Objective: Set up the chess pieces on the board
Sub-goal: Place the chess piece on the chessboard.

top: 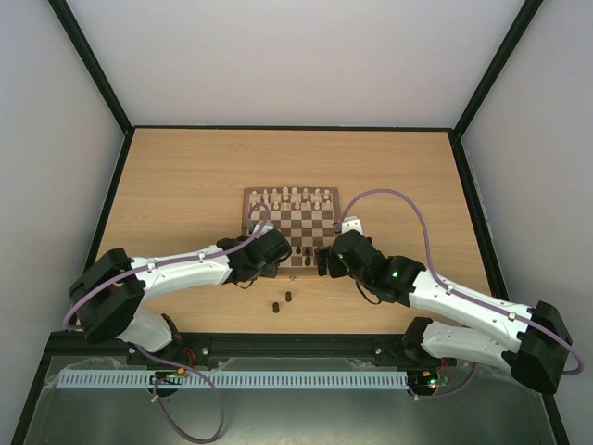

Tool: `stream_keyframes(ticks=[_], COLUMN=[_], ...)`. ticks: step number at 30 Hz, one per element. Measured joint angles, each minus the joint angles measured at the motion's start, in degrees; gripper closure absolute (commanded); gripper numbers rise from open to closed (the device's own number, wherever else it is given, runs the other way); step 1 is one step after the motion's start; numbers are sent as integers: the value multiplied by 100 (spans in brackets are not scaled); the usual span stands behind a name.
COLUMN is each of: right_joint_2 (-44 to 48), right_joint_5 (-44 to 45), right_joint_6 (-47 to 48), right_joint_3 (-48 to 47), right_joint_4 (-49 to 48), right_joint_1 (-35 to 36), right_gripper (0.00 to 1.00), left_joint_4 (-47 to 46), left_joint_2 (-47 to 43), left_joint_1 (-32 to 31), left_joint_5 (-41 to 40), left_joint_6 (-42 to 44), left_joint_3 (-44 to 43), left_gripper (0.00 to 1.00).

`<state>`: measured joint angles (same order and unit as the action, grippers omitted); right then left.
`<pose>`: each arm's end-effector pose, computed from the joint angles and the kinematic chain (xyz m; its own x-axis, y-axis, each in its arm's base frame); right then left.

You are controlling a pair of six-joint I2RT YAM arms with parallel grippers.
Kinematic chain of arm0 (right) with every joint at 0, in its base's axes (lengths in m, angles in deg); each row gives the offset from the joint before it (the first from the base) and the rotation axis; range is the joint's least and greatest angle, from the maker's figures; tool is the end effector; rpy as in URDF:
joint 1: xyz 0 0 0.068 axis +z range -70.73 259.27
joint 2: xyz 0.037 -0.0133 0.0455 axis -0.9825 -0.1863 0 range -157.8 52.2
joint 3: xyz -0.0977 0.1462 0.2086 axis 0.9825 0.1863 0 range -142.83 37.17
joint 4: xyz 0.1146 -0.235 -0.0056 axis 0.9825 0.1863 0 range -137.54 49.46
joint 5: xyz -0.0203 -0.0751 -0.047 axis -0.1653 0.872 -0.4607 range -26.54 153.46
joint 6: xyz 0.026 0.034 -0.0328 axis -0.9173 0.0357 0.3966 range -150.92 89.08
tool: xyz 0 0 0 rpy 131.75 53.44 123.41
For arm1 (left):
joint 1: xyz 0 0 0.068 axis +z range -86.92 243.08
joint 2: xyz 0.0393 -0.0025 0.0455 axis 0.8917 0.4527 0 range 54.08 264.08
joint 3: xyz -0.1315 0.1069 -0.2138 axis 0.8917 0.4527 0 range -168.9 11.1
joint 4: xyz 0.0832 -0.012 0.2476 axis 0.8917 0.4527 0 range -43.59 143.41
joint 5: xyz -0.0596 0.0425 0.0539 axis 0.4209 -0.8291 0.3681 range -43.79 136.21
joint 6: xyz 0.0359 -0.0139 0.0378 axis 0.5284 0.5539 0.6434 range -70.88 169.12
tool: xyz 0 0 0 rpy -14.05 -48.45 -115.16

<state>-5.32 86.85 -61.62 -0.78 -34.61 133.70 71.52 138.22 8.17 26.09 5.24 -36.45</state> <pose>0.1390 0.1700 0.2534 -0.5504 0.0358 -0.8341 -0.3150 0.9163 0.2472 0.1689 -0.2192 0.1837 -0.8324 0.0527 -0.5517 0.1355 0.9846 -0.1104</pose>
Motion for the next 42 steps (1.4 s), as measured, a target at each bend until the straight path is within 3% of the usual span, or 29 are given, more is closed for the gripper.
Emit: stream_keyframes(ticks=[9,15,25,30,32,42], right_joint_2=[-35,-35,-59,-149,-214,-402], right_joint_5=[-4,-11,-146,-457,-713,-1266], right_joint_6=[0,0,7,44,72,-24], right_joint_3=[0,0,0,0,0,-205], right_joint_4=[0,0,-22,-94,-94,225], right_joint_1=[0,0,0,0,0,358], right_gripper=[1,1,1,1,1,1], left_joint_4=[-39,-35,299,424,472,586], left_joint_2=[28,31,-619,-1563,-1871,-2883], left_joint_1=[26,35,-57,-249,-315,-396], left_joint_5=[0,-2,-46,-120,-138,-179], left_joint_6=[2,4,50,48,33,-39], left_joint_3=[0,0,-122,-297,-297,149], left_gripper=[75,68,36,15,2,1])
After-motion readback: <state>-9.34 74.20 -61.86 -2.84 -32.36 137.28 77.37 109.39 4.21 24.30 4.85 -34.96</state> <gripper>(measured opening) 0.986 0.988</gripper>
